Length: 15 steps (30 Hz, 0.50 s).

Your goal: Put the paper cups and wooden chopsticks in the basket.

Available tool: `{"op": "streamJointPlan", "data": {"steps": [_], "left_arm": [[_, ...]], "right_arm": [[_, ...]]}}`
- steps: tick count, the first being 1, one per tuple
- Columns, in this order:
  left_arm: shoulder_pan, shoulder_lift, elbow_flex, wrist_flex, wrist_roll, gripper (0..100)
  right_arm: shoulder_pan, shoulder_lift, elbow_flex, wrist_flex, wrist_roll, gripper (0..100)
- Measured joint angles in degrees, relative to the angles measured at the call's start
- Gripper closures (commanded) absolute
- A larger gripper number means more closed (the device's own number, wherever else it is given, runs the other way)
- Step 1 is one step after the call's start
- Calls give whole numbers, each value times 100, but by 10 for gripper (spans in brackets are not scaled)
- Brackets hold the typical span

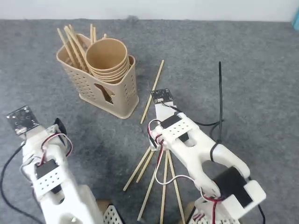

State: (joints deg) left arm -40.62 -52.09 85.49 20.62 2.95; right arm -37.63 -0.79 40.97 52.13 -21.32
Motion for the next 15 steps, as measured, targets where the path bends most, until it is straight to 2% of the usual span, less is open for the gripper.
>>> {"op": "streamJointPlan", "data": {"steps": [2,3,11,15], "left_arm": [[0,0,0,0,0,768],[0,0,0,0,0,768],[0,0,0,0,0,768],[0,0,0,0,0,768]], "right_arm": [[9,0,0,0,0,998],[18,0,9,0,0,977],[281,-26,97,0,0,991],[527,-659,123,316,97,991]]}}
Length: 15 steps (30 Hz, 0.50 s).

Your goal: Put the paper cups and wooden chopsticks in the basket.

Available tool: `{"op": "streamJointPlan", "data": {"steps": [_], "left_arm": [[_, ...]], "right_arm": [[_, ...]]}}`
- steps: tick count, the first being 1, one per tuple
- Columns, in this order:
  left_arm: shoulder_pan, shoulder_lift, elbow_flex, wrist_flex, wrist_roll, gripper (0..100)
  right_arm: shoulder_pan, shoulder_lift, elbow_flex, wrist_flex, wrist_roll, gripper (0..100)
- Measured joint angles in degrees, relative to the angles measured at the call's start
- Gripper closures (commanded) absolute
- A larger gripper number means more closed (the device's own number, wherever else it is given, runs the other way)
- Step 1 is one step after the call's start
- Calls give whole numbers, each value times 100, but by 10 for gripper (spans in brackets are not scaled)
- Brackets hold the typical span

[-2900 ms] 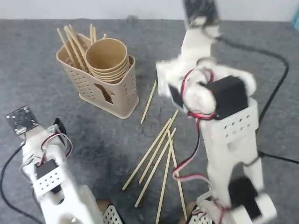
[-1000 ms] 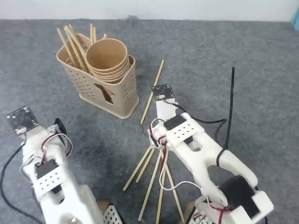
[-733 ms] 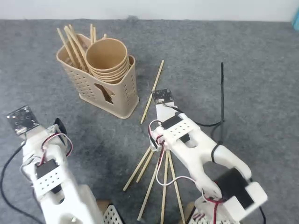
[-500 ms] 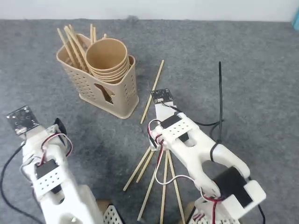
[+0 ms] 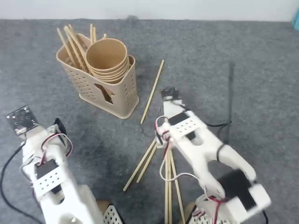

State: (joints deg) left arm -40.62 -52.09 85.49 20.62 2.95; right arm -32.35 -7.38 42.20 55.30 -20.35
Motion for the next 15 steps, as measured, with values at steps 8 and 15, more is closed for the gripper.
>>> {"op": "streamJointPlan", "data": {"steps": [8,15], "left_arm": [[0,0,0,0,0,768],[0,0,0,0,0,768]], "right_arm": [[598,-2523,-334,747,492,991],[598,-4985,-352,-193,651,991]]}}
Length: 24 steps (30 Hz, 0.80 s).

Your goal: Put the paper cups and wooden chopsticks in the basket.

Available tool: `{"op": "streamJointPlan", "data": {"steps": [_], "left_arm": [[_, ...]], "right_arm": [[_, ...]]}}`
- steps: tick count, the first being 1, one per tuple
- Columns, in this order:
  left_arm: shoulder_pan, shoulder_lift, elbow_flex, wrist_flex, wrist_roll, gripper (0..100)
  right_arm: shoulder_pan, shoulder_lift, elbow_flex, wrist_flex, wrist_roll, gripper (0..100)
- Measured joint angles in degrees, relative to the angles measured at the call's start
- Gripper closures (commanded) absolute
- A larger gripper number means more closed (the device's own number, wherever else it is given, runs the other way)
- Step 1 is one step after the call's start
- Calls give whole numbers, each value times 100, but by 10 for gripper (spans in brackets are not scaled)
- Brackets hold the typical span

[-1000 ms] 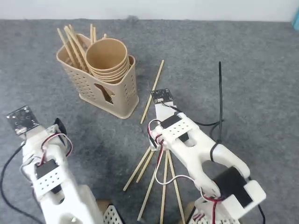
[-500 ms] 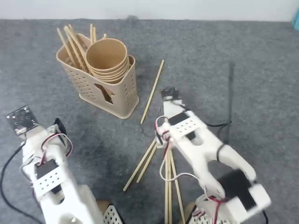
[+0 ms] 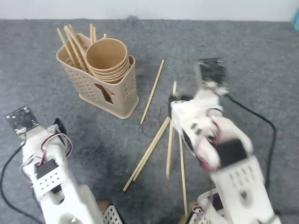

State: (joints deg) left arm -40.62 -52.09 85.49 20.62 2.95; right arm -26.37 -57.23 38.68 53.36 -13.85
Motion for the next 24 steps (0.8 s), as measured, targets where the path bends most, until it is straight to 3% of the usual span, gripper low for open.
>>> {"op": "streamJointPlan", "data": {"steps": [6,14,18,24], "left_arm": [[0,0,0,0,0,768],[0,0,0,0,0,768],[0,0,0,0,0,768],[0,0,0,193,0,768]], "right_arm": [[-18,-1125,0,-2145,9,991],[-545,-941,-105,-4097,44,991],[-571,-404,-237,-3578,44,991],[-167,484,-237,-993,44,991]]}}
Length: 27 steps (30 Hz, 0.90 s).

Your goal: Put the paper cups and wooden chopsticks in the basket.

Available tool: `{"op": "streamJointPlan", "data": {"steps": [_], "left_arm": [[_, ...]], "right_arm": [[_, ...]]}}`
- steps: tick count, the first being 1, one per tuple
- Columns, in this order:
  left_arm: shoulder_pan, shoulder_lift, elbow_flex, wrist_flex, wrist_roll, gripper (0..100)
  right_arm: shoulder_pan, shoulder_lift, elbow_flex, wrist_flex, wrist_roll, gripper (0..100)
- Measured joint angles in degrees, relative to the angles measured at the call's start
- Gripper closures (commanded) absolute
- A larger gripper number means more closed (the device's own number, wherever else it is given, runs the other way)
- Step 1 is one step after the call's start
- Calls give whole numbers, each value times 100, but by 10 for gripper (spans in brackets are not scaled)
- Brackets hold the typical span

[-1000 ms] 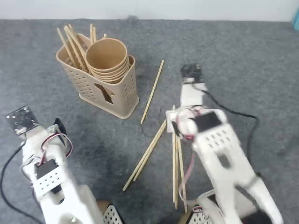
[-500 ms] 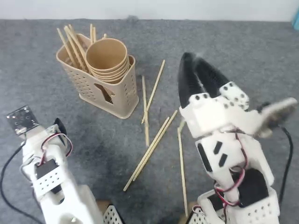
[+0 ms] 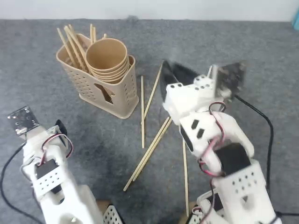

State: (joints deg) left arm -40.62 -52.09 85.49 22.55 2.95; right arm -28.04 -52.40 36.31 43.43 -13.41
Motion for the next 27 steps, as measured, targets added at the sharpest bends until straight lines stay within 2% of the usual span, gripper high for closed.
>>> {"op": "streamJointPlan", "data": {"steps": [7,12,14,19,22,27], "left_arm": [[132,0,0,149,-316,768],[791,0,-158,782,-404,768],[1310,0,-422,1363,-404,768],[2998,0,-1213,2971,-334,767],[4035,0,-1459,3235,88,766],[5477,0,-1530,3042,782,766]], "right_arm": [[651,1178,0,1741,0,991],[782,2488,26,1855,0,857],[879,3103,149,1626,9,831],[1380,4580,431,571,-9,893],[1688,5011,448,-18,-246,900],[1793,5020,440,-79,-387,900]]}}
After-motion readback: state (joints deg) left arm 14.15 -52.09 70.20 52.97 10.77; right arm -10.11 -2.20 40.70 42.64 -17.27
